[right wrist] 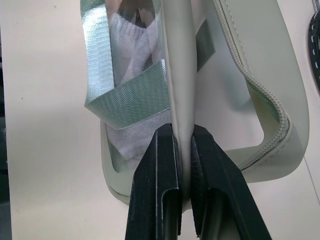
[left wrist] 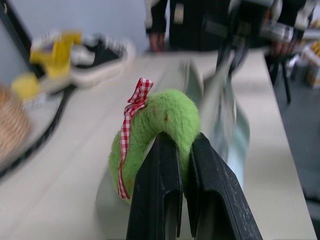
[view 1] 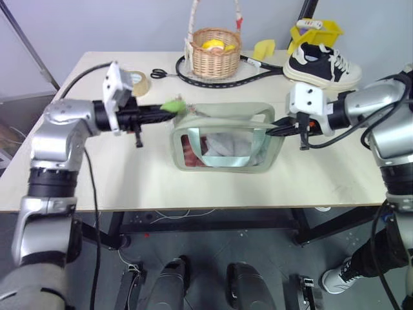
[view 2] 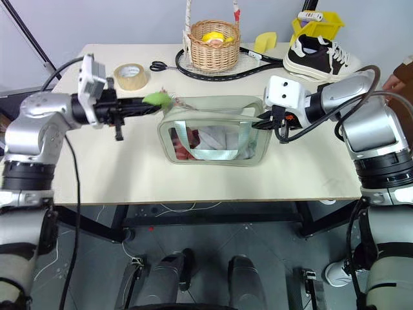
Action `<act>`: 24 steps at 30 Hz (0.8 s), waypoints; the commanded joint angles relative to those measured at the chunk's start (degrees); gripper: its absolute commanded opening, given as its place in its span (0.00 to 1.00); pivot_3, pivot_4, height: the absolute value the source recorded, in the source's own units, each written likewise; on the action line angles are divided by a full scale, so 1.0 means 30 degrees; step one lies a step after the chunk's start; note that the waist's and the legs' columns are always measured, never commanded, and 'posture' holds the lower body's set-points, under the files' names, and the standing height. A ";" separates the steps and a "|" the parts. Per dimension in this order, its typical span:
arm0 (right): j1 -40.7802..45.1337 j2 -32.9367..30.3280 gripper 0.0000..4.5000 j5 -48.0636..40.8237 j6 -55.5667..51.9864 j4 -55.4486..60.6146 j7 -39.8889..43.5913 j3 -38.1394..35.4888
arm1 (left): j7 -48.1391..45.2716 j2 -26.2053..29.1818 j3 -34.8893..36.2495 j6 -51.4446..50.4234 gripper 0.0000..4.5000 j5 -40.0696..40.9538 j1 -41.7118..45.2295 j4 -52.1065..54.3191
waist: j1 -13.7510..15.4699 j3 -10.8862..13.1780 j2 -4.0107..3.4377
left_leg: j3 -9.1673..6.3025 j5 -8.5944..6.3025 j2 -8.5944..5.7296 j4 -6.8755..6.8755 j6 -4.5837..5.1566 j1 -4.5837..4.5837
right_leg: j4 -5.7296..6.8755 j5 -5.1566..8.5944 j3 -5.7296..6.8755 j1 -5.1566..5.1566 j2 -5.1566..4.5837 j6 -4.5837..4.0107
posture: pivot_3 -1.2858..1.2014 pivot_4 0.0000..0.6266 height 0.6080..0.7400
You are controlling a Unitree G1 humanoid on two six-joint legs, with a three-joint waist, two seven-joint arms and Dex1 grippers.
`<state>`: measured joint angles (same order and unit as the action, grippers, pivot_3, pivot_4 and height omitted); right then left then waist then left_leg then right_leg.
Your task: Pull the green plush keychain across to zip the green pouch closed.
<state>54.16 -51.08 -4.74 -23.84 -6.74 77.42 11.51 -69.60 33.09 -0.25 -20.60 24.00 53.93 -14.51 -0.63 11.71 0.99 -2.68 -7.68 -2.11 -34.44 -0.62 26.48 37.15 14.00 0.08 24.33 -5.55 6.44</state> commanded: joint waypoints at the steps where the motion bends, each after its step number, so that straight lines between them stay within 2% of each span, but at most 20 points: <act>1: 0.0546 0.0077 0.00 -0.0013 0.0175 0.0254 -0.0090 -0.0204 | 0.0755 -0.1032 -0.0862 0.0456 0.01 -0.0805 0.0618 0.0001 | -0.0080 0.0000 -0.0001 | -0.0001 0.0001 -0.0001 0.0001 0.0001 -0.0001 | 0.0002 -0.0001 0.0000 0.0000 0.0002 0.0001 | 0.52 0.24 0.88; 2: 0.0581 0.0125 0.00 0.0009 0.0155 0.0244 -0.0104 -0.0198 | 0.0794 -0.1303 -0.1070 0.0302 0.01 -0.0876 0.0702 -0.0040 | -0.0134 0.0001 -0.0001 | 0.0004 0.0001 0.0001 0.0003 0.0002 -0.0005 | 0.0007 -0.0001 0.0000 0.0007 0.0008 0.0002 | 0.52 0.24 0.88; 6: 0.0599 0.0191 0.00 -0.0024 -0.0001 0.0311 -0.0176 -0.0202 | 0.0631 -0.1438 -0.1438 -0.0069 0.32 -0.1086 0.0704 -0.0007 | -0.0156 0.0001 -0.0001 | 0.0003 0.0001 0.0015 0.0024 0.0004 -0.0008 | 0.0030 -0.0001 -0.0003 0.0034 0.0032 0.0003 | 0.52 0.24 0.88; 12: 0.0312 0.0088 0.00 -0.0241 -0.0413 0.0748 -0.0363 -0.0427 | 0.0657 -0.0118 -0.0484 0.0771 0.98 -0.1343 0.0812 -0.0257 | -0.0136 0.0001 -0.0001 | -0.0008 0.0001 0.0015 0.0019 0.0003 -0.0007 | 0.0029 -0.0002 -0.0002 0.0032 0.0032 0.0001 | 0.52 0.24 0.88; 21: 0.0252 0.0192 0.00 -0.0323 -0.0429 0.0725 -0.0455 -0.0422 | -0.0732 0.2265 -0.0329 0.0708 0.98 -0.1240 -0.2112 0.1440 | -0.0114 0.0001 -0.0002 | -0.0007 -0.0001 0.0025 0.0034 -0.0001 -0.0011 | 0.0021 0.0000 -0.0005 0.0035 0.0024 -0.0003 | 0.52 0.24 0.88; 24: 0.0369 0.0282 0.00 -0.0325 -0.0404 0.0552 -0.0471 -0.0359 | -0.0183 0.1822 -0.0658 0.1257 0.79 -0.1812 -0.2685 0.1300 | -0.0066 0.0001 -0.0001 | -0.0010 -0.0001 0.0027 0.0032 -0.0001 -0.0008 | 0.0020 0.0000 -0.0005 0.0035 0.0023 -0.0007 | 0.52 0.24 0.88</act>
<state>54.12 -50.41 -5.02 -25.49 -5.90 76.38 11.92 -70.84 38.88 -1.87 -18.55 19.19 45.11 -12.58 -0.83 11.72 0.98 -2.72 -7.68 -2.03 -34.34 -0.62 26.46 37.21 14.01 0.07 24.44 -5.48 6.42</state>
